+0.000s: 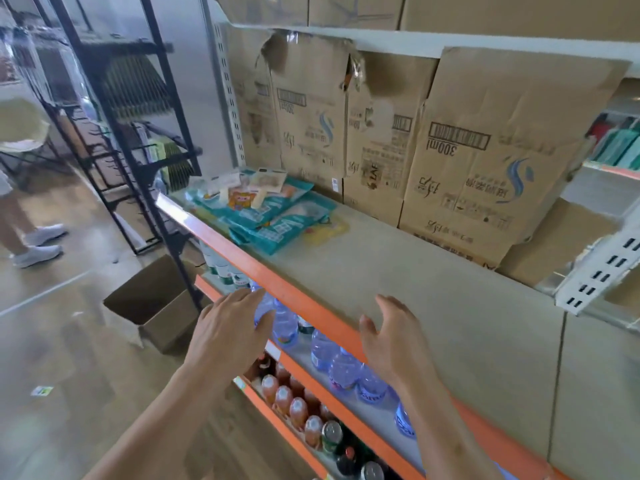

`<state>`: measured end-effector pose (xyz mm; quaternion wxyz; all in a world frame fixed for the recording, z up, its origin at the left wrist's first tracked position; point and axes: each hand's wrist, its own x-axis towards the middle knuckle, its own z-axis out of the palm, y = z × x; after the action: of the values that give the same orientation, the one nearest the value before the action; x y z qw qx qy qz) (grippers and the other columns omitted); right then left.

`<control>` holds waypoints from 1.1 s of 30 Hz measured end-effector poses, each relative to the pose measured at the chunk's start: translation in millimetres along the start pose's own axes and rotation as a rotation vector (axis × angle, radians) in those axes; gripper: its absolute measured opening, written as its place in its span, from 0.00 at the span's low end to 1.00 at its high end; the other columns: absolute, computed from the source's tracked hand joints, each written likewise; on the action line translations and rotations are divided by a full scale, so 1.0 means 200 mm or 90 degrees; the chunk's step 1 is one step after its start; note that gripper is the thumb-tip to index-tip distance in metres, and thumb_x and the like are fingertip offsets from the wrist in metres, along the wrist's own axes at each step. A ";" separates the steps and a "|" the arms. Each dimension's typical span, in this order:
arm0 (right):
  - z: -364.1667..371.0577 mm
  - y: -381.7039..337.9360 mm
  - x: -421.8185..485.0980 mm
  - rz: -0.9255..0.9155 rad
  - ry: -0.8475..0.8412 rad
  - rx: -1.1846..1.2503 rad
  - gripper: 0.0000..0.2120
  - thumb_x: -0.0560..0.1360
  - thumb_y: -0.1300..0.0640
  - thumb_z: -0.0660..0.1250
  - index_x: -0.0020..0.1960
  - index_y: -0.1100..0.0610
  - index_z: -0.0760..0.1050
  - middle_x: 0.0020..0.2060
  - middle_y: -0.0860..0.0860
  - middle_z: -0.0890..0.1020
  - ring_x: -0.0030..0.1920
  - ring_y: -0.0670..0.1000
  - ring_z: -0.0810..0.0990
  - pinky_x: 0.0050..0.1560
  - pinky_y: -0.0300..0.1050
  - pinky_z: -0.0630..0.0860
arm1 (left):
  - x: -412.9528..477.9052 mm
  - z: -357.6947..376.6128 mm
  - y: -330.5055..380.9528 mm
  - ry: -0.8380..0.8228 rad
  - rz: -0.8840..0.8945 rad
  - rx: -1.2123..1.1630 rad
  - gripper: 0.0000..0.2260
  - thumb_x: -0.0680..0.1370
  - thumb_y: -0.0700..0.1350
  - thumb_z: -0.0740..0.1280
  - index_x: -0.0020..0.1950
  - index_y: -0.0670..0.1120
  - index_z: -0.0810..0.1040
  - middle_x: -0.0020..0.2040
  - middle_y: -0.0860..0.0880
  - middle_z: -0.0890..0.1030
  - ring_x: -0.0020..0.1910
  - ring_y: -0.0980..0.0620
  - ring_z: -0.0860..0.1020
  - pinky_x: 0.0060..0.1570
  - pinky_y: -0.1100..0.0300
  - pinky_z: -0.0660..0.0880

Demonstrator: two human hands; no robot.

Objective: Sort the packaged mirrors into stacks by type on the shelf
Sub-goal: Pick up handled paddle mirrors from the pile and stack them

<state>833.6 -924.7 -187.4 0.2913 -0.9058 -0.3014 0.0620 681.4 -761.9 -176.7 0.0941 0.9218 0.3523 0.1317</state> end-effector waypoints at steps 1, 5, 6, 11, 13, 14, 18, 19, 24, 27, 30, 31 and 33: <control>0.01 -0.01 0.04 0.003 -0.003 0.001 0.23 0.78 0.54 0.60 0.71 0.60 0.66 0.67 0.55 0.73 0.68 0.54 0.69 0.69 0.44 0.61 | 0.06 0.00 0.00 -0.005 -0.001 -0.002 0.20 0.76 0.55 0.60 0.63 0.47 0.77 0.57 0.49 0.80 0.55 0.45 0.79 0.53 0.51 0.75; 0.03 -0.06 0.22 0.009 -0.006 0.009 0.23 0.78 0.55 0.60 0.71 0.60 0.65 0.67 0.54 0.72 0.68 0.54 0.68 0.69 0.42 0.60 | 0.26 0.00 -0.02 0.001 0.012 -0.011 0.17 0.78 0.51 0.64 0.63 0.45 0.77 0.59 0.47 0.80 0.57 0.45 0.78 0.56 0.50 0.74; 0.04 -0.07 0.26 0.007 -0.009 0.011 0.23 0.78 0.54 0.59 0.71 0.60 0.65 0.67 0.54 0.72 0.69 0.53 0.68 0.68 0.42 0.60 | 0.31 0.01 -0.02 0.003 0.019 -0.007 0.18 0.78 0.52 0.63 0.63 0.45 0.77 0.59 0.48 0.80 0.58 0.45 0.78 0.56 0.50 0.74; 0.07 -0.08 0.46 0.015 -0.034 0.028 0.24 0.79 0.52 0.59 0.72 0.60 0.63 0.69 0.53 0.70 0.70 0.51 0.67 0.68 0.40 0.60 | 0.53 0.04 -0.04 0.006 0.029 -0.018 0.21 0.76 0.53 0.62 0.63 0.44 0.78 0.59 0.46 0.80 0.58 0.44 0.78 0.58 0.49 0.74; 0.09 -0.08 0.53 0.023 -0.027 0.038 0.24 0.79 0.52 0.59 0.72 0.60 0.64 0.69 0.53 0.71 0.70 0.51 0.67 0.67 0.39 0.60 | 0.60 0.04 -0.05 0.002 0.017 -0.035 0.18 0.77 0.51 0.65 0.64 0.44 0.77 0.60 0.46 0.80 0.58 0.43 0.78 0.57 0.50 0.74; 0.09 -0.08 0.55 0.028 -0.023 0.045 0.24 0.79 0.52 0.60 0.72 0.60 0.64 0.69 0.53 0.71 0.70 0.51 0.67 0.67 0.39 0.61 | 0.63 0.04 -0.07 0.005 0.015 -0.043 0.18 0.77 0.50 0.66 0.64 0.44 0.77 0.60 0.46 0.80 0.58 0.43 0.78 0.56 0.50 0.74; 0.12 -0.09 0.64 0.043 -0.018 0.056 0.23 0.78 0.52 0.60 0.71 0.59 0.66 0.67 0.54 0.73 0.68 0.52 0.70 0.65 0.40 0.63 | 0.73 0.06 -0.14 -0.002 0.001 -0.054 0.19 0.77 0.50 0.66 0.66 0.44 0.76 0.63 0.46 0.79 0.60 0.44 0.78 0.58 0.48 0.75; 0.13 -0.09 0.65 0.043 -0.017 0.057 0.23 0.78 0.52 0.60 0.71 0.59 0.66 0.67 0.54 0.73 0.67 0.52 0.70 0.64 0.40 0.64 | 0.75 0.05 -0.15 -0.003 -0.002 -0.055 0.19 0.77 0.50 0.66 0.66 0.44 0.76 0.63 0.46 0.78 0.60 0.45 0.77 0.59 0.47 0.75; 0.16 -0.11 0.72 0.052 -0.020 0.072 0.22 0.79 0.51 0.60 0.71 0.58 0.67 0.66 0.53 0.74 0.66 0.50 0.72 0.62 0.37 0.66 | 0.89 0.05 -0.24 -0.003 -0.014 -0.056 0.20 0.78 0.52 0.64 0.67 0.46 0.74 0.65 0.48 0.77 0.62 0.46 0.76 0.61 0.48 0.74; 0.17 -0.13 0.75 0.072 -0.012 0.086 0.22 0.78 0.51 0.61 0.70 0.57 0.68 0.65 0.52 0.75 0.63 0.50 0.74 0.62 0.40 0.68 | 1.00 0.03 -0.28 -0.011 -0.007 -0.057 0.20 0.78 0.53 0.64 0.68 0.46 0.73 0.67 0.47 0.75 0.64 0.46 0.74 0.63 0.48 0.73; 0.19 -0.16 0.80 0.087 0.020 0.096 0.21 0.78 0.52 0.61 0.69 0.56 0.69 0.64 0.52 0.76 0.62 0.50 0.75 0.60 0.39 0.69 | 1.11 0.02 -0.32 -0.018 0.012 -0.055 0.21 0.79 0.53 0.63 0.69 0.47 0.72 0.69 0.48 0.73 0.65 0.46 0.74 0.63 0.48 0.72; 0.21 -0.18 0.81 0.091 0.030 0.098 0.20 0.78 0.52 0.61 0.69 0.56 0.69 0.64 0.52 0.76 0.61 0.50 0.76 0.59 0.39 0.69 | 1.15 0.02 -0.33 -0.022 0.016 -0.057 0.20 0.79 0.53 0.63 0.69 0.47 0.72 0.69 0.48 0.73 0.64 0.46 0.74 0.63 0.48 0.72; 0.23 -0.22 0.85 0.095 0.045 0.105 0.19 0.78 0.53 0.61 0.68 0.57 0.70 0.63 0.52 0.77 0.61 0.50 0.76 0.58 0.38 0.69 | 1.22 0.01 -0.36 -0.016 0.029 -0.065 0.20 0.79 0.52 0.63 0.68 0.47 0.73 0.67 0.49 0.74 0.62 0.46 0.75 0.59 0.49 0.74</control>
<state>935.3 -774.6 -188.9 0.3701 -0.9002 -0.2164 0.0761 811.4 -544.0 -154.9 0.1426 0.9253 0.3225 0.1397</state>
